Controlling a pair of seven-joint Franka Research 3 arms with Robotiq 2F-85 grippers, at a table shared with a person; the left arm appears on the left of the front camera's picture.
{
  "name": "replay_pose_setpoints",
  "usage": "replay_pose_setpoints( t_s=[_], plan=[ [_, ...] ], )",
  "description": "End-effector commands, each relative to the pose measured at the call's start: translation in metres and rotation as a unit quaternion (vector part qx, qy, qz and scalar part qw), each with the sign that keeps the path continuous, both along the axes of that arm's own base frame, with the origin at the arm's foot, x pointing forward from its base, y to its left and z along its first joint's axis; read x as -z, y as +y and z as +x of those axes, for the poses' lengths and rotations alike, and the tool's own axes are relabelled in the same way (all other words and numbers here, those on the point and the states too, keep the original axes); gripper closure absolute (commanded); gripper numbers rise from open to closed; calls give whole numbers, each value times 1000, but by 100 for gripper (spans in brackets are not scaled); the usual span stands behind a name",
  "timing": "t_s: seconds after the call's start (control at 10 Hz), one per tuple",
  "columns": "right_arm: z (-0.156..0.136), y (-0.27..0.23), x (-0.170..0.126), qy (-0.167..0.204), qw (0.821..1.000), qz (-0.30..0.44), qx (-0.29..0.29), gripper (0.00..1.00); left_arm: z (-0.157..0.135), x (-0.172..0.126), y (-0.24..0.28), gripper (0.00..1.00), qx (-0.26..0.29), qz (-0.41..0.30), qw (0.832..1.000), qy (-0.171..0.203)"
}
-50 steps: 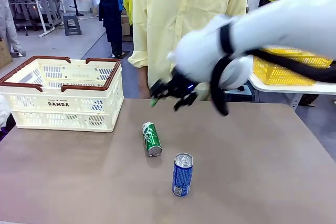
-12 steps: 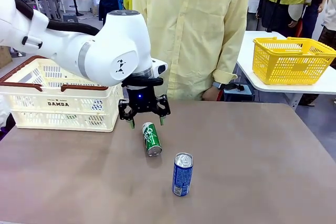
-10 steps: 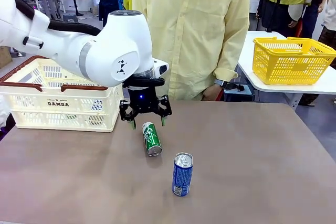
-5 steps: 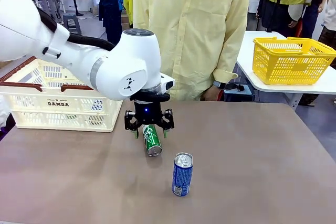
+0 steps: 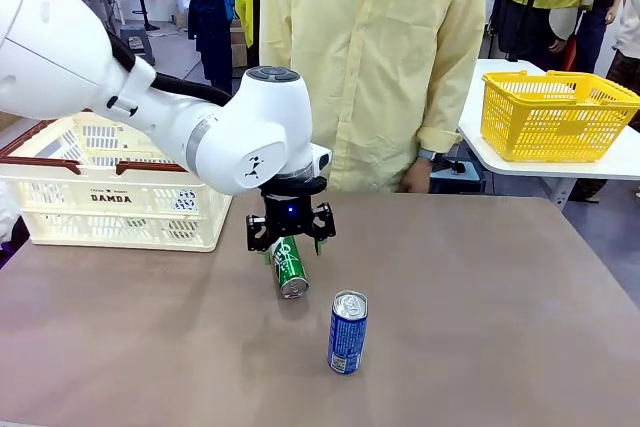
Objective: Place the drinks into the Shopping basket.
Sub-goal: Pick up one drink and place it into the Shopping basket.
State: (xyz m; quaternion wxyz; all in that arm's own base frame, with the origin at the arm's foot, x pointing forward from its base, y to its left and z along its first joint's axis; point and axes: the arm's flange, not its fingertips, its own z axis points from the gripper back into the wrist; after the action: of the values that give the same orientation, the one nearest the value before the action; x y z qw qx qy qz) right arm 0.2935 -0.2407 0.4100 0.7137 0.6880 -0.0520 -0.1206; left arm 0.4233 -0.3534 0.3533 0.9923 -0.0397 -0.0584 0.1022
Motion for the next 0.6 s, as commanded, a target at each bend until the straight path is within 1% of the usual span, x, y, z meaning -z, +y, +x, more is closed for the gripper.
replay_pose_setpoints(
  t_s=[0.0, 0.2, 0.3, 0.4, 0.5],
  plan=[
    [-2, 1, -4, 6, 1000, 4, 1, 0, 8, 6, -7, 0, -46, 26, 999, -9],
    [-2, 1, -4, 6, 1000, 4, 1, 0, 19, 14, -5, 0, -41, 31, 999, -2],
    [-2, 1, -4, 6, 1000, 4, 1, 0, 24, 24, -7, 0, 12, 16, 1000, 24],
    [-2, 1, -4, 6, 1000, 4, 1, 0, 30, 33, -6, 0, 10, 19, 999, 23],
    [-2, 1, -4, 6, 1000, 4, 1, 0, 37, 41, -3, 0, -6, 17, 999, 35]
  ],
)
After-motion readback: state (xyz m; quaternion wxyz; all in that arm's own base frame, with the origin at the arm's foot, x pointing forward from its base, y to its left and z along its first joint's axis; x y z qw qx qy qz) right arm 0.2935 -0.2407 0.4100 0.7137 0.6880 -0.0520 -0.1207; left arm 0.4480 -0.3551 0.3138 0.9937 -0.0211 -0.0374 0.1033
